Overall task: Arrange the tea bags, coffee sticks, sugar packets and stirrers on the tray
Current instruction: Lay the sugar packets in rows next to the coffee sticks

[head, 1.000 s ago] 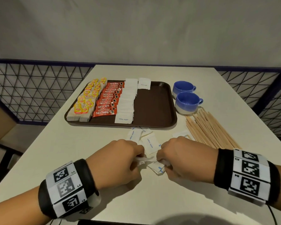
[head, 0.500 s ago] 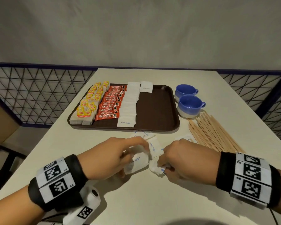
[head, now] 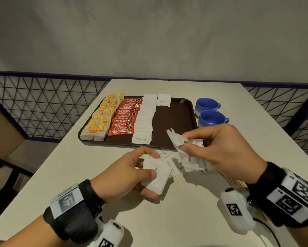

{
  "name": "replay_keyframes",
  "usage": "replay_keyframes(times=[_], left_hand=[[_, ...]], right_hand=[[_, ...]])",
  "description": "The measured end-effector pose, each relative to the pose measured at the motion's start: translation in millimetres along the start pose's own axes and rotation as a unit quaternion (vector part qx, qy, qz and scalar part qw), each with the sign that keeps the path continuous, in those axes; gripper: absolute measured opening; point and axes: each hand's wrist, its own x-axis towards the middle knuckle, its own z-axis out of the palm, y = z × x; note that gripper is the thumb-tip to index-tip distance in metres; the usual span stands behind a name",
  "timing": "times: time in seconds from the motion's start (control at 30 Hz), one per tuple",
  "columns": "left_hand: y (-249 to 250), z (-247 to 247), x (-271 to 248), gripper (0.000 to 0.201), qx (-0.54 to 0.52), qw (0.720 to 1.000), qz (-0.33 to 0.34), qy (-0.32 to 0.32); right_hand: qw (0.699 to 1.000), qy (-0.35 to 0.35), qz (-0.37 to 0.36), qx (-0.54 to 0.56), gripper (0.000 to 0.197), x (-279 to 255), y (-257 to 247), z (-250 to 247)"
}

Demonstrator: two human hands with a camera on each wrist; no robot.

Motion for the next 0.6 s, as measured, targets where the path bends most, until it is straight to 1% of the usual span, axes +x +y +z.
replay_keyframes(times=[0.03, 0.07, 0.13, 0.2, 0.27, 0.33, 0.4, 0.47, 0.5, 0.6], left_hand=[[0.3, 2.6, 2.1, 0.042, -0.032, 0.999, -0.009, -0.006], [1.6, 5.6, 3.6, 0.045, -0.060, 0.998, -0.014, -0.008], [6.0, 10.2, 6.1, 0.039, -0.097, 0.995, -0.015, -0.016], [10.4, 13.6, 6.4, 0.032, -0.119, 0.992, -0.015, -0.033], [10.4, 12.8, 5.6, 0.040, -0.168, 0.984, -0.030, -0.047], [9.3, 11.0, 2.5, 0.049, -0.224, 0.970, -0.054, -0.073], [9.4, 10.1, 0.0, 0.045, -0.239, 0.965, -0.064, -0.089], [8.8, 9.1, 0.0, 0.038, -0.215, 0.972, -0.058, -0.073], [7.6, 9.0, 0.3, 0.038, -0.203, 0.976, -0.050, -0.060], [5.6, 7.6, 0.4, 0.034, -0.205, 0.977, -0.037, -0.049]], right_hand=[[1.000, 0.005, -0.030, -0.003, 0.018, -0.2, -5.8, 1.7], [0.997, -0.005, -0.065, -0.033, 0.018, -0.7, -10.5, 4.4], [0.980, -0.053, -0.134, -0.136, 0.019, -1.6, -15.9, 13.7], [0.952, -0.110, -0.173, -0.228, 0.020, -0.9, -13.2, 25.7], [0.933, -0.140, -0.179, -0.278, 0.023, -0.7, -10.0, 33.9], [0.926, -0.157, -0.180, -0.291, 0.026, -1.3, -8.1, 37.0], [0.926, -0.173, -0.176, -0.287, 0.030, -2.7, -6.7, 39.3], [0.929, -0.184, -0.165, -0.276, 0.034, -4.1, -5.8, 41.9], [0.932, -0.183, -0.161, -0.269, 0.035, -4.9, -5.1, 42.6], [0.953, -0.150, -0.131, -0.227, 0.038, -6.4, -0.2, 40.5]])
